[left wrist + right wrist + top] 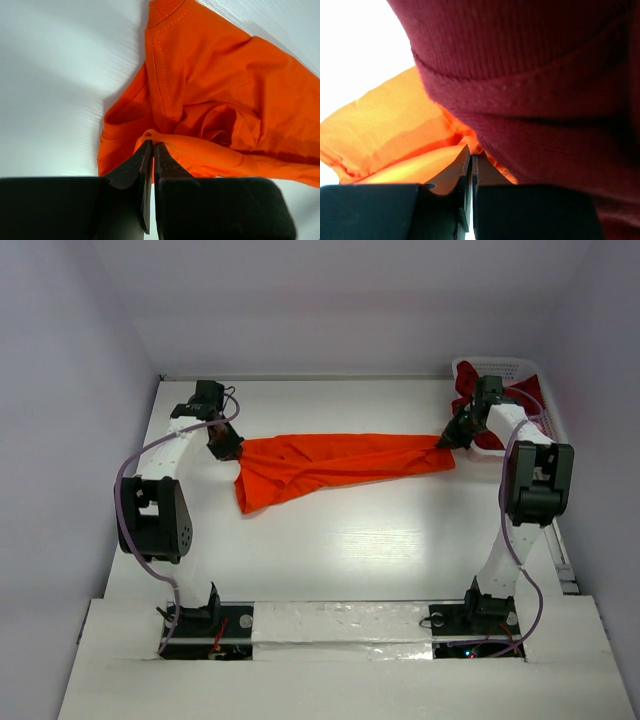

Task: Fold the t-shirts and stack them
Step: Fold the other side of the tshirt into a rectangle

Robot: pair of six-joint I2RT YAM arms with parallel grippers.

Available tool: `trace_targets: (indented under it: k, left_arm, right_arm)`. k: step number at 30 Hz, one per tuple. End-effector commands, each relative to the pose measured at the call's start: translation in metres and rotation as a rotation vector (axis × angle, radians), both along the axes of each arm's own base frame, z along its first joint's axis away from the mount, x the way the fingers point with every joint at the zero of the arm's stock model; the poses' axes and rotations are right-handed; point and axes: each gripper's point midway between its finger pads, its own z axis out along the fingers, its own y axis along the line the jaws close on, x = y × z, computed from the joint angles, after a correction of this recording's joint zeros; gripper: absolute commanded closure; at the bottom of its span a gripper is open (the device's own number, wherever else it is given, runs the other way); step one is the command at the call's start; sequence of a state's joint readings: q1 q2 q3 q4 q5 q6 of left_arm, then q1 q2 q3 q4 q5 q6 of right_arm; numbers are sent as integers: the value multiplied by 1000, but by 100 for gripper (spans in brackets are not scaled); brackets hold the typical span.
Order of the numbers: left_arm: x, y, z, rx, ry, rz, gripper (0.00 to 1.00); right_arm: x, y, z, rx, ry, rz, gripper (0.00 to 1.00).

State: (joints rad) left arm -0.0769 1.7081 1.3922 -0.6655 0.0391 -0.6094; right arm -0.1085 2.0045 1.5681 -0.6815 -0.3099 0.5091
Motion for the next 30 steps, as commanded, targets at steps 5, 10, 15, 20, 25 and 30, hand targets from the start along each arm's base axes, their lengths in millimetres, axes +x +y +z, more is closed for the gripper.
trace_targets:
  k: [5,10,15,20,25,30]
  left_arm:
    - [22,0,2,-7,-50,-17,100]
    - [36,1,-7,-20,-55,1,100]
    - [53,7,-10,-26,-67,25,100]
    - [69,7,-11,-55,-79,37,100]
    - [83,9,-13,-70,-95,43,98]
    - [89,20,-10,-82,-110,55,69]
  right_arm:
    - [10,8,-8,-46,8,51,95]
    - [16,14,-8,-108,10,79,94]
    - [22,17,-4,-147,5,89,94]
    - [34,16,8,-182,-21,86,87]
    - [48,7,19,-228,-55,65,70]
    - [49,6,27,-236,-66,68,53]
